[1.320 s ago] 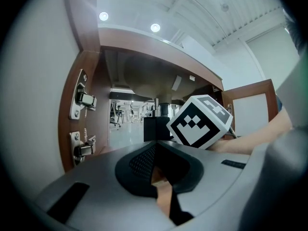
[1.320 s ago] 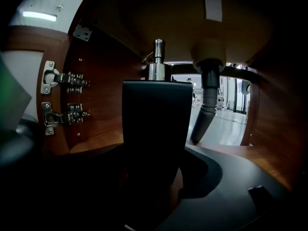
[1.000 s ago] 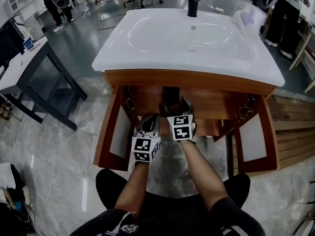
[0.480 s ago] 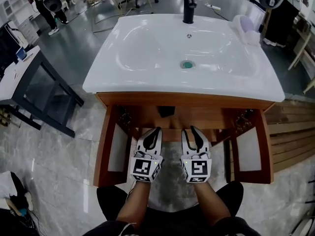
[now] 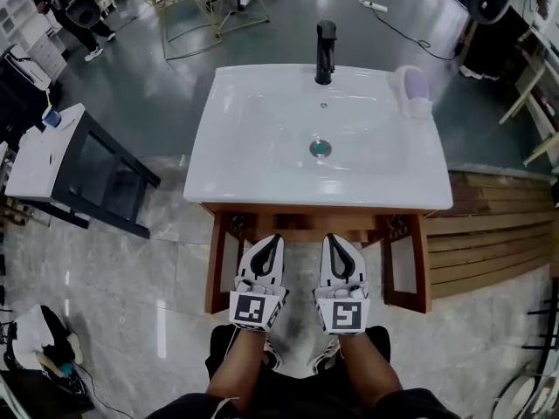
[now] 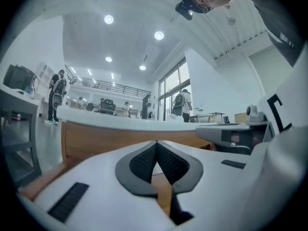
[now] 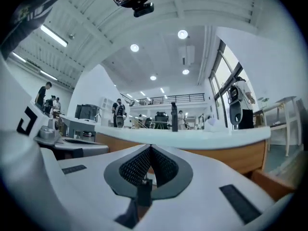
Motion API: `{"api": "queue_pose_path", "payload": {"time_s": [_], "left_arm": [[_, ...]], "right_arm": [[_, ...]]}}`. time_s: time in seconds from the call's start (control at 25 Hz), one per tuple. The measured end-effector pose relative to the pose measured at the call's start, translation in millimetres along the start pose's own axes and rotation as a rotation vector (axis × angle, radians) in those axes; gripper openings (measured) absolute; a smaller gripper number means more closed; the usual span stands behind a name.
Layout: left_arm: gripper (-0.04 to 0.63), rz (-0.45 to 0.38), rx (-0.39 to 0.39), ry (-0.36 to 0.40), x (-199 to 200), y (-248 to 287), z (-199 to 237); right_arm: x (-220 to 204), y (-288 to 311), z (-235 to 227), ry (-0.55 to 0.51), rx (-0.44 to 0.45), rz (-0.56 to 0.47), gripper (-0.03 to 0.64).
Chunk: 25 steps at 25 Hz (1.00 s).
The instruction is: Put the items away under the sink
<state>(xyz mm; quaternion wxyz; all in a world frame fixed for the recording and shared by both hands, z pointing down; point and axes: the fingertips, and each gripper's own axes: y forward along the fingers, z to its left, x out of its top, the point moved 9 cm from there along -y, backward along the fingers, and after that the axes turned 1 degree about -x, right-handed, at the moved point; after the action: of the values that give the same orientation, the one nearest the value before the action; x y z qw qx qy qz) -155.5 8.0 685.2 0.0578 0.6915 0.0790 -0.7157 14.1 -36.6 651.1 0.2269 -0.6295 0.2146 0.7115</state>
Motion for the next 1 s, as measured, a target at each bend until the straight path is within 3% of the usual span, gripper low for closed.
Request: {"api": "queue_pose_path", "payload": {"time_s": [0.36,0.56,0.76,1.0], "left_arm": [[0.0,0.082,-0.024,0.0,186.8,-23.1,-21.6],[0.0,0.101,-0.09,-0.022,272.3,-34.0,-47.3],[0.0,0.1,-0.098,-0.074,309.7,-33.4,-63.3],[0.0,0.07,-0.067,-0.139,322.6,-35.0,-80.1]], "right_arm": [[194.5,-51.1,-15.2,0.005,0.069,0.041,0.025],[257.4,-82.2,-26.6,0.131,0.104,0.054,0.025],[287.5,-108.0,-43.6,0.162,0.098,0.065,0.025],[297.6,-120.7,-79.8,0.089,0.153,0.038,0.025]]}}
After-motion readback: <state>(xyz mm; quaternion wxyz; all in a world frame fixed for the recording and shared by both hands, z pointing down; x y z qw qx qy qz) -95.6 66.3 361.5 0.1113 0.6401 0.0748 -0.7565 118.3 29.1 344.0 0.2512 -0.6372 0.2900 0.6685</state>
